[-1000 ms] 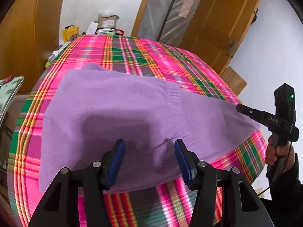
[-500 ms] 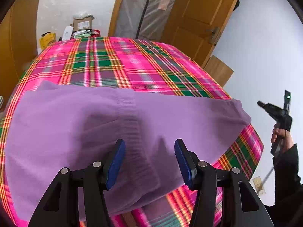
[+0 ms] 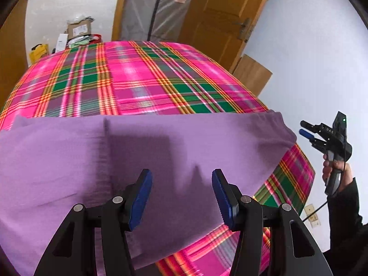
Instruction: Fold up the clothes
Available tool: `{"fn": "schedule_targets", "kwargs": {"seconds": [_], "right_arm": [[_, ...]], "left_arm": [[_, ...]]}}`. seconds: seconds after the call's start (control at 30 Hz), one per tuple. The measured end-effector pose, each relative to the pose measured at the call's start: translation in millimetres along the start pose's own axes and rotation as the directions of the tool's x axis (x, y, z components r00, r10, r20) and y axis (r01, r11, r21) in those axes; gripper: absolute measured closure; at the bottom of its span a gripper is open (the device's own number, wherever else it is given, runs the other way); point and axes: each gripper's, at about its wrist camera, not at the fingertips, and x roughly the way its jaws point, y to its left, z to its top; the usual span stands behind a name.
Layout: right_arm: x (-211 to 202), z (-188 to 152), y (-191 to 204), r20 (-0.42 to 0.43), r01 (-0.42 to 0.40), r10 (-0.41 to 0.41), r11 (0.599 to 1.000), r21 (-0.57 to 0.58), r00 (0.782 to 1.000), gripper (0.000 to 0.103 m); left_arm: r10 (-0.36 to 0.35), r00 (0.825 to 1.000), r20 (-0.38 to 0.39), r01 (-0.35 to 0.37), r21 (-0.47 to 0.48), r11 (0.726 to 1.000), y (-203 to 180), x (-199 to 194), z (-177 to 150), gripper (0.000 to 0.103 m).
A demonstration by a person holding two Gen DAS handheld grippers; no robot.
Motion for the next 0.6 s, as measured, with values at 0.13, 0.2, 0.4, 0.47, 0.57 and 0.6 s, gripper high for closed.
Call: {"fn": "schedule_targets", "kwargs": {"seconds": [0.13,0.2,0.4,0.47,0.57,0.6], "right_arm": [[17,-10,3,-0.06,-0.043,0.042,0.999,-0.017,0.997,0.057],[27,-13,3,-0.086,-0.055,0.053,0.998,-0.022,0.995,0.057],[24,-9,6,-0.04,-0.01,0.007,0.997,-0.072,0.999,0.058],[20,-6,13,-0.018,-0.006,0.004,0.994,-0.114,1.0,0.058],[33,7,32,-0.053,-0.035,0.024,0.976,-0.216,0.998,0.058],[37,11,39,-0.065,-0.046,0.03,0.967,-0.25,0.997,0.058]], "left_arm": [[-0.007,1.0,-0.014,0.007,0.012,1.0,-10,6,-1,0.047],[-0.008,1.0,-0.012,0.008,0.013,1.0,-12,5,-2,0.047],[0.0,1.0,-0.013,0.0,-0.004,1.0,-12,3,-7,0.047],[0.0,1.0,-0.018,0.0,-0.008,1.0,-11,4,-8,0.047],[-0.004,1.0,-0.02,0.004,-0.008,1.0,-13,6,-8,0.047],[-0.008,1.0,-0.016,0.008,-0.008,1.0,-13,6,-7,0.047]]}}
